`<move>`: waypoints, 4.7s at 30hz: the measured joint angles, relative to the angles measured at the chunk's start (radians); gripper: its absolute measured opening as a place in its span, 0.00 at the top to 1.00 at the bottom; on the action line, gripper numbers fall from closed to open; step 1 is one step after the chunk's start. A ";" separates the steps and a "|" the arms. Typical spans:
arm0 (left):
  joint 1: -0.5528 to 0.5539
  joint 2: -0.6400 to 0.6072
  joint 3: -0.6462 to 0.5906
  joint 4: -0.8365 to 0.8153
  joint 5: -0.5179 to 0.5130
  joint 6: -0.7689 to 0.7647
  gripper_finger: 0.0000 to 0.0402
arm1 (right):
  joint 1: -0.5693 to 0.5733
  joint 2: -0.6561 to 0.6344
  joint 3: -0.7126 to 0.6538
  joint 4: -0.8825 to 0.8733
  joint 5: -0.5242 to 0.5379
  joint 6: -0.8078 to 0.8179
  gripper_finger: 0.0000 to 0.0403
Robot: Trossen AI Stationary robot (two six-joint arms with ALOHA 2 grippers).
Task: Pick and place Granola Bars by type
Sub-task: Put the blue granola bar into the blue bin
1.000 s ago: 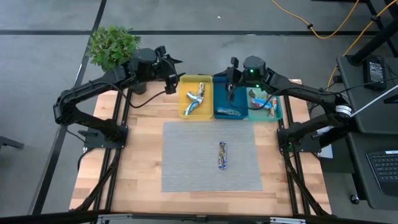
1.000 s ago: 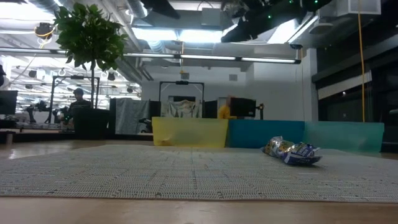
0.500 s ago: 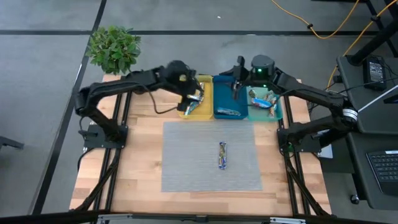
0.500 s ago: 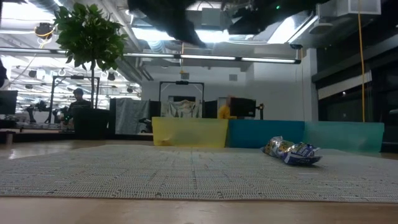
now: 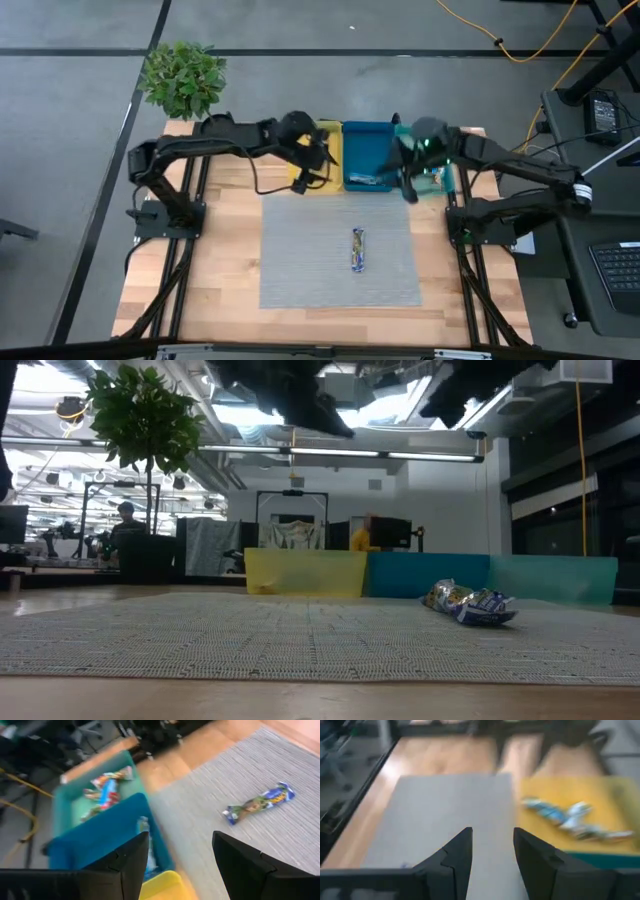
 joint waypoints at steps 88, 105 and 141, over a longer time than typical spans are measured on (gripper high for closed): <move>0.258 -0.278 0.000 -0.032 -0.036 -0.012 0.47 | 0.461 -0.059 -0.064 -0.028 0.689 0.955 0.93; 0.257 -0.278 0.000 -0.031 -0.046 -0.135 0.47 | -0.245 -0.016 -0.052 0.161 0.138 0.510 0.97; 0.259 -0.282 0.000 -0.015 -0.035 -0.499 0.47 | -0.398 0.491 0.024 0.185 0.191 0.245 0.83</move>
